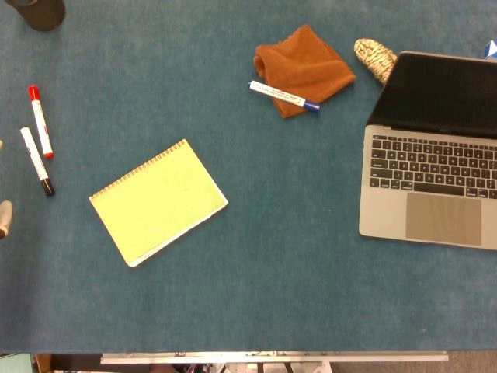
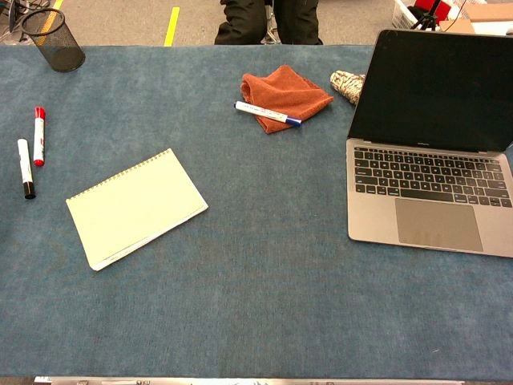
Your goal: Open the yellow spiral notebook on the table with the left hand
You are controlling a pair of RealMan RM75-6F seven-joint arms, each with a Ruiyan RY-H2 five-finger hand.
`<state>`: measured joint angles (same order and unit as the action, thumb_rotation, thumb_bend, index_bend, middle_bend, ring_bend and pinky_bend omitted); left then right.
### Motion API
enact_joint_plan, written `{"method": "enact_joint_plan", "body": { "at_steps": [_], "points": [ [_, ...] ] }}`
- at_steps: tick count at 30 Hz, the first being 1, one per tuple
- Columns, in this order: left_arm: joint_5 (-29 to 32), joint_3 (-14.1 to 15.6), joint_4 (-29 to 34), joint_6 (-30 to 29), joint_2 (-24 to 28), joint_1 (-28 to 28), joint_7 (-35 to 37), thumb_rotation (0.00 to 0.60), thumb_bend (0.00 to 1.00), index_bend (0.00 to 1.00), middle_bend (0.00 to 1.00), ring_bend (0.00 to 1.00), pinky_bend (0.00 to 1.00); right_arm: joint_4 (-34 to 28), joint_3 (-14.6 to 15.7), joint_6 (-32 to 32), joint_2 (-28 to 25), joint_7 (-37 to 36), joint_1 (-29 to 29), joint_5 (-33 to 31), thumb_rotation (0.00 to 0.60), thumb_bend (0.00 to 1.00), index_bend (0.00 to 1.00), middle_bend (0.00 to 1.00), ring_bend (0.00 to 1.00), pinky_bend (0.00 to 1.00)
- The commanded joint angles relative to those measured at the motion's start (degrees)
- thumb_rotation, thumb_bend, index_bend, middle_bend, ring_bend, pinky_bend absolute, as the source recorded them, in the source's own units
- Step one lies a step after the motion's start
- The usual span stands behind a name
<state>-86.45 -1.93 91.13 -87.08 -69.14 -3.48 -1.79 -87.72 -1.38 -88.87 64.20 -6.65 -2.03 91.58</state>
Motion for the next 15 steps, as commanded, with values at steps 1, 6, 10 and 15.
{"method": "enact_joint_plan", "body": {
  "at_steps": [1, 6, 10, 15],
  "points": [
    [-0.1, 0.0, -0.1, 0.0, 0.0, 0.0, 0.1, 0.6, 0.36, 0.1, 0.05, 0.01, 0.0, 0.0, -0.1, -0.5, 0.0, -0.1, 0.1, 0.2, 0.6, 0.19, 0.16, 0.21, 0.1, 0.18],
    [-0.6, 0.3, -0.3, 0.2, 0.3, -0.1, 0.3, 0.6, 0.36, 0.1, 0.05, 0.01, 0.0, -0.2, -0.3, -1.0, -0.2, 0.1, 0.2, 0.2, 0.6, 0.19, 0.16, 0.21, 0.1, 0.18],
    [-2.0, 1.1, -0.7, 1.4, 1.3, -0.8, 1.5, 0.6, 0.36, 0.1, 0.05, 0.01, 0.0, -0.6, -0.6, -1.6, -0.3, 0.3, 0.4, 0.2, 0.6, 0.19, 0.16, 0.21, 0.1, 0.18],
    [-4.4, 2.9, -1.5, 4.8, 3.1, -2.5, 4.1, 0.6, 0.36, 0.1, 0.05, 0.01, 0.0, -0.4, -0.7, -2.0, -0.2, 0.3, 0.6, 0.0, 0.6, 0.19, 0.16, 0.21, 0.1, 0.18]
  ]
}}
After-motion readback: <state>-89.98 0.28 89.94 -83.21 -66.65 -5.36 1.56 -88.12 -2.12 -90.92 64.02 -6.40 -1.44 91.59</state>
